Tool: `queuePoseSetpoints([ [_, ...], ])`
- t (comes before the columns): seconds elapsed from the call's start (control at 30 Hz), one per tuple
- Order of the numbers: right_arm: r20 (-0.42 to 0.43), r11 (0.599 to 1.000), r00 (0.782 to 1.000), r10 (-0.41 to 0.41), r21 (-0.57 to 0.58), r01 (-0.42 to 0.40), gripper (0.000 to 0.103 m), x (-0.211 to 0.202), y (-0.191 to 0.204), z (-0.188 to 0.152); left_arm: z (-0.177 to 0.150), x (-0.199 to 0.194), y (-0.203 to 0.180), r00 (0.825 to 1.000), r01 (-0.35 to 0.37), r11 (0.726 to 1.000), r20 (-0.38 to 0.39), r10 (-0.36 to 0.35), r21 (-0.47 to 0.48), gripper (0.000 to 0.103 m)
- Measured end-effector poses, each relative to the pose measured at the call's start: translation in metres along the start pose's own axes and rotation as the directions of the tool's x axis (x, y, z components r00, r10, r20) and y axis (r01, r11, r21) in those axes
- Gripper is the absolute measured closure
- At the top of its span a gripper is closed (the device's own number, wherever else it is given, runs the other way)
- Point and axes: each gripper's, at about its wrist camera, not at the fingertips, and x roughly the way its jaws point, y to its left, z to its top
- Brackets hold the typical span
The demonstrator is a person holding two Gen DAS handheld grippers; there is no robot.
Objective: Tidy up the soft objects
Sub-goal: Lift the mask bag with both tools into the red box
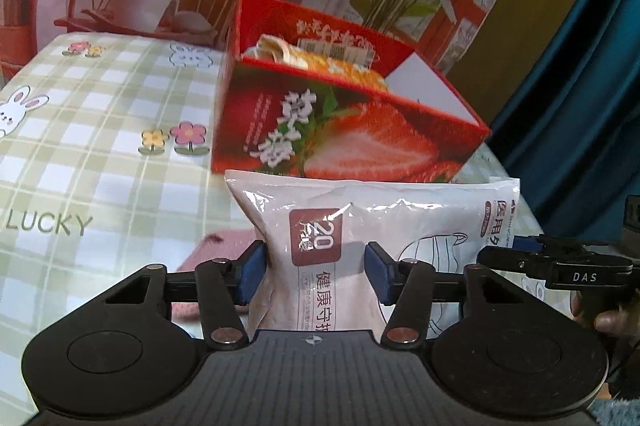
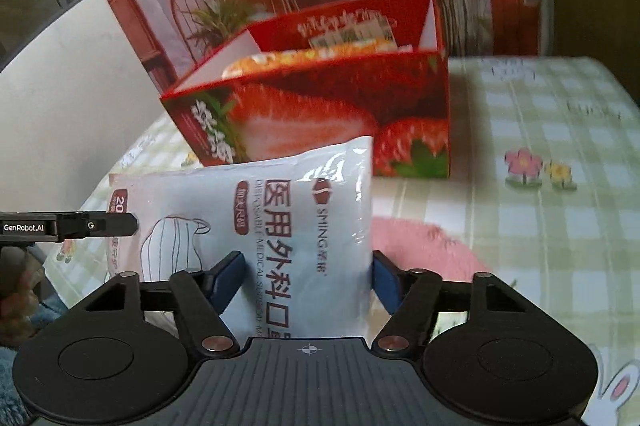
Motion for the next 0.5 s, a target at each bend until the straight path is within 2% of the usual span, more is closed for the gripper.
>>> queuePoseSetpoints([
  [0.07,0.012,1.000,1.000,-0.006,-0.025,0.006,0.045,-0.002,0.001,0.008,0.004,-0.003,-0.001,1.000,0.003,1.000,0.016,-0.003,0.006,0.048],
  [0.27,0.048,0.993,0.999,-0.019,-0.112,0.024,0.046,-0.008,0.008,0.028,0.016,-0.008,-0.002,0.999,0.011,1.000,0.052,-0.012,0.010,0.048],
  [0.5,0.087,0.989,0.996,-0.003,-0.148,0.015,0.048,-0.011,0.013,0.048,0.039,-0.018,-0.006,0.993,0.001,1.000,0.119,-0.004,0.025,0.048],
])
